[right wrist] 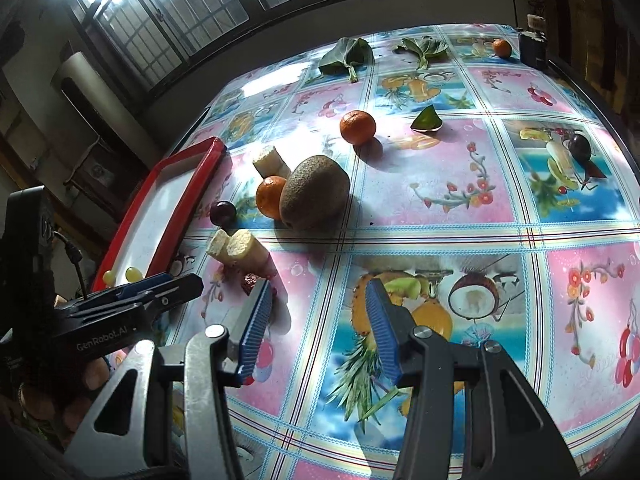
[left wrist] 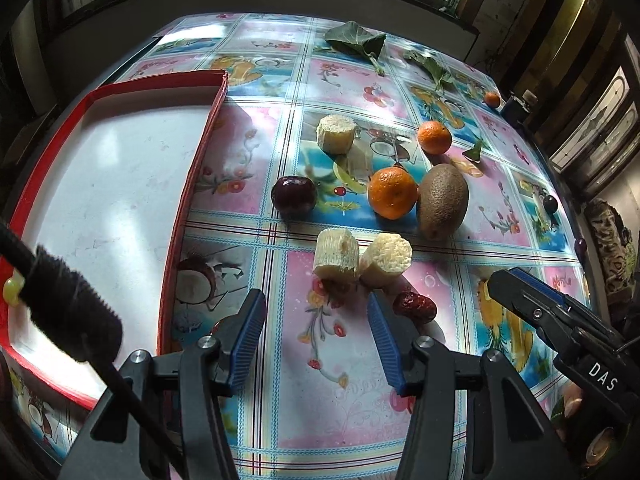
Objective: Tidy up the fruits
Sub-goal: 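Move the left tool to a banana chunk while the right tool approaches the kiwi, then grasp the banana chunk with the left tool while the right tool grasps the kiwi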
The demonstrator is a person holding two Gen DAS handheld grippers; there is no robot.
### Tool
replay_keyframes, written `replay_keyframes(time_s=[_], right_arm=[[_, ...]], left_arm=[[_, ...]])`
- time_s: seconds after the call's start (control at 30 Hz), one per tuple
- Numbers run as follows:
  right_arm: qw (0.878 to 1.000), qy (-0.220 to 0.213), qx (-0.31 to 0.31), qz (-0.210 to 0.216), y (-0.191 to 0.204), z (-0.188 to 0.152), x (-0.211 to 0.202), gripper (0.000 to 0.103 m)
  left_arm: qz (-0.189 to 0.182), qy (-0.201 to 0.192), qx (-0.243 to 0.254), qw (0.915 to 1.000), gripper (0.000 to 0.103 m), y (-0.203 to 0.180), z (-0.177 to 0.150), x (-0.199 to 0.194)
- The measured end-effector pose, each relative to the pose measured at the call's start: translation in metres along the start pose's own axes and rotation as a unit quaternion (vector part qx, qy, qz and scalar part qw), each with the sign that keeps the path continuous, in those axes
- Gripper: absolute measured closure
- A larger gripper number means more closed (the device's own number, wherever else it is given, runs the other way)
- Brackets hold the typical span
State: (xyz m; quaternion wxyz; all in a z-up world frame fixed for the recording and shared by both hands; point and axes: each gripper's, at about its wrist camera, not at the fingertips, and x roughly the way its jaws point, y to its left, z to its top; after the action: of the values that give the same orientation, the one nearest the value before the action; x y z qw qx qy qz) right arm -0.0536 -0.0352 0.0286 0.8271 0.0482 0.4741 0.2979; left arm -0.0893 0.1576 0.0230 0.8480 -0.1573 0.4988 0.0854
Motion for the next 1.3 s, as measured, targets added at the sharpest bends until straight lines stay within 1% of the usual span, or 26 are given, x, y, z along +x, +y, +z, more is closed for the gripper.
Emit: replay_keyframes(time_s=[0.37,0.57,0.67,0.7,0.77,0.97,1.17,1.3], right_arm=[[1.000,0.003,0.026,-0.007,0.008,0.039,0.040,0.052],[0.999,0.020,0.048,-0.006,0.006,0.049,0.064,0.052],[0.998,0.022,0.052,-0.008,0.005,0.052,0.071,0.051],[0.998,0.021,0.053,-0.010,0.005,0.052,0.073,0.051],[0.998,0.014,0.051,-0.013,0.005,0.053,0.074,0.051],[0.999,0.005,0.034,-0.023,0.008,0.054,0.073,0.054],[0.999,-0.007,0.034,-0.025,0.005,0.046,0.055,0.055],[0.999,-0.016,0.027,-0.022,0.008,0.038,0.037,0.055]], left_arm=[[-0.002,0.010,0.005,0.9999,0.051,0.003,0.014,0.021],[0.000,0.006,0.012,0.9999,0.052,0.000,0.022,0.026],[0.001,0.003,0.016,0.9999,0.058,-0.001,0.024,0.028],[-0.003,0.003,0.016,0.9999,0.064,-0.001,0.025,0.028],[-0.010,0.004,0.014,0.9998,0.076,-0.001,0.025,0.029],[-0.021,-0.001,0.002,0.9998,0.076,0.006,0.020,0.022],[-0.018,-0.014,0.004,0.9997,0.076,0.007,0.013,0.003],[-0.006,-0.022,0.004,0.9997,0.076,0.004,0.007,-0.009]])
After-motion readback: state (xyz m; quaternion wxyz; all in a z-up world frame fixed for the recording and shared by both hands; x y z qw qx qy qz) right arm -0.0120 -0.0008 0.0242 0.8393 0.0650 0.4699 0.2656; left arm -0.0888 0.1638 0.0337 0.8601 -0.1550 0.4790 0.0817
